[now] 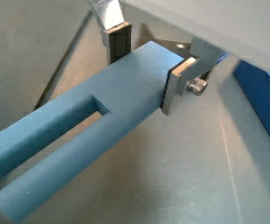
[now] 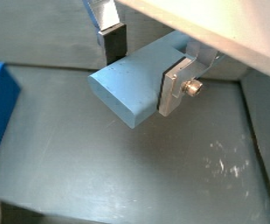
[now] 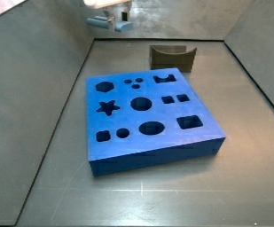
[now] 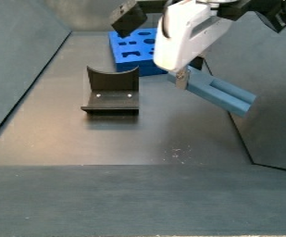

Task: Pick up the square-circle object. Move up. Rotate the square-circle object. Place the square-circle object on the fixture. Regrasp the square-circle object. Move to above the board. Insert the square-circle object.
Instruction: Rotate the square-circle object.

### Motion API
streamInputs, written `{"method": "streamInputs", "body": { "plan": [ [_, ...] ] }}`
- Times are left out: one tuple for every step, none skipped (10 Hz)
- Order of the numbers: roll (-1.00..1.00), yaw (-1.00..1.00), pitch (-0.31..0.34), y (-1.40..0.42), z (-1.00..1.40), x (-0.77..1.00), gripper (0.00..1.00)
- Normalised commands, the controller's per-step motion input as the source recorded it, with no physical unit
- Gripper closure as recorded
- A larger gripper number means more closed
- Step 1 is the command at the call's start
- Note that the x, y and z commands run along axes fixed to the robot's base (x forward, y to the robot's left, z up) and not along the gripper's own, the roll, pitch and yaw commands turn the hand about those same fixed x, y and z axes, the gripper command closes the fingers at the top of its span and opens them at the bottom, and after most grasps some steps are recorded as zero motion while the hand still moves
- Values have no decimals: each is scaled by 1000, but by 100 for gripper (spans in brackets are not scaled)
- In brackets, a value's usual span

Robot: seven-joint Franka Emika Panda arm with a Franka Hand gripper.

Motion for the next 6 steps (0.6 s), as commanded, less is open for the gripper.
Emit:
{"method": "streamInputs", "body": {
  "plan": [
    [-18, -1000, -9, 18, 8, 5, 100],
    [-19, -1000, -10, 18, 8, 5, 100],
    [-21, -1000, -11, 18, 8, 5, 100],
    [-22, -1000, -12, 18, 8, 5, 100],
    [-25, -1000, -13, 18, 8, 5, 100],
    [-28, -1000, -15, 18, 8, 5, 100]
  ]
}}
